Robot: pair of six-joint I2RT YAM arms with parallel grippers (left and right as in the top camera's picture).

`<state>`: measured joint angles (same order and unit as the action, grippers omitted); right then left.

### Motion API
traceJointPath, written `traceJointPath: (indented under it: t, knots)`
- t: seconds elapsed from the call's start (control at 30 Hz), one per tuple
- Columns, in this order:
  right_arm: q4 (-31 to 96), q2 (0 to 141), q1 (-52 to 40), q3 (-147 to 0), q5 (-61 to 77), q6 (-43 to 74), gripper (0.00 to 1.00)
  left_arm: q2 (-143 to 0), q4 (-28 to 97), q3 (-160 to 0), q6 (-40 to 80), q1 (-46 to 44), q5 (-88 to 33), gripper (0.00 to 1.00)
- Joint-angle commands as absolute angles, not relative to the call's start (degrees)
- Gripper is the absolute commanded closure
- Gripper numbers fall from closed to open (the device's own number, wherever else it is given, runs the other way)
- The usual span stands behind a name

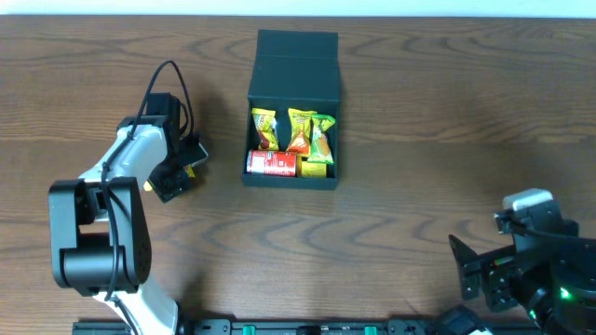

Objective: Pack container
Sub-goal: 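Grasp the second Apollo pack with the left gripper, then carry the Apollo pack over the box with the left gripper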

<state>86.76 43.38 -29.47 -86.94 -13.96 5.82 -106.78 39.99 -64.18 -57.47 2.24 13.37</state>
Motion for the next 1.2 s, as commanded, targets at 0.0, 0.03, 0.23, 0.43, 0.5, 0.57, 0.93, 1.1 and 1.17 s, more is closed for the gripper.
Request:
traceJointPath:
  t: [0.0, 0.03, 0.23, 0.43, 0.5, 0.57, 0.93, 1.1, 1.17]
  knots:
    - [86.54, 43.33, -29.21, -87.26, -14.83, 5.50, 0.01, -107.72, 40.12, -63.99, -58.30, 3.20, 8.71, 0.18]
    - [86.50, 43.33, -29.21, -87.26, -14.83, 5.50, 0.01, -107.72, 40.21, -63.99, -58.30, 3.38, 7.60, 0.21]
    - [86.50, 43.33, -29.21, -87.26, -14.83, 5.50, 0.01, -107.74, 40.16, -63.99, -58.30, 3.46, 6.09, 0.42]
    - [86.52, 43.33, -29.21, -87.26, -14.83, 5.50, 0.01, -107.74, 40.01, -63.99, -57.76, 3.46, 6.09, 0.61]
    - [86.54, 43.33, -29.21, -87.26, -14.83, 5.50, 0.01, -107.74, 40.01, -63.99, -55.00, 3.29, 5.72, 0.60]
    - [86.54, 43.33, -29.21, -87.26, -14.85, 5.50, 0.01, -107.74, 39.97, -64.01, -53.01, 3.18, 5.61, 0.61]
    - [86.54, 43.33, -29.21, -87.26, -17.52, 5.50, 0.01, -107.72, 40.01, -64.01, -40.62, 3.11, 4.38, 0.82]
    - [86.52, 43.33, -29.21, -87.26, -18.52, 5.50, 0.01, -107.72, 39.97, -64.66, -36.25, 2.07, 4.32, 0.87]
    - [86.50, 43.33, -29.21, -87.26, -18.72, 5.50, 0.01, -107.72, 39.79, -65.76, -33.47, 1.17, 3.16, 0.87]
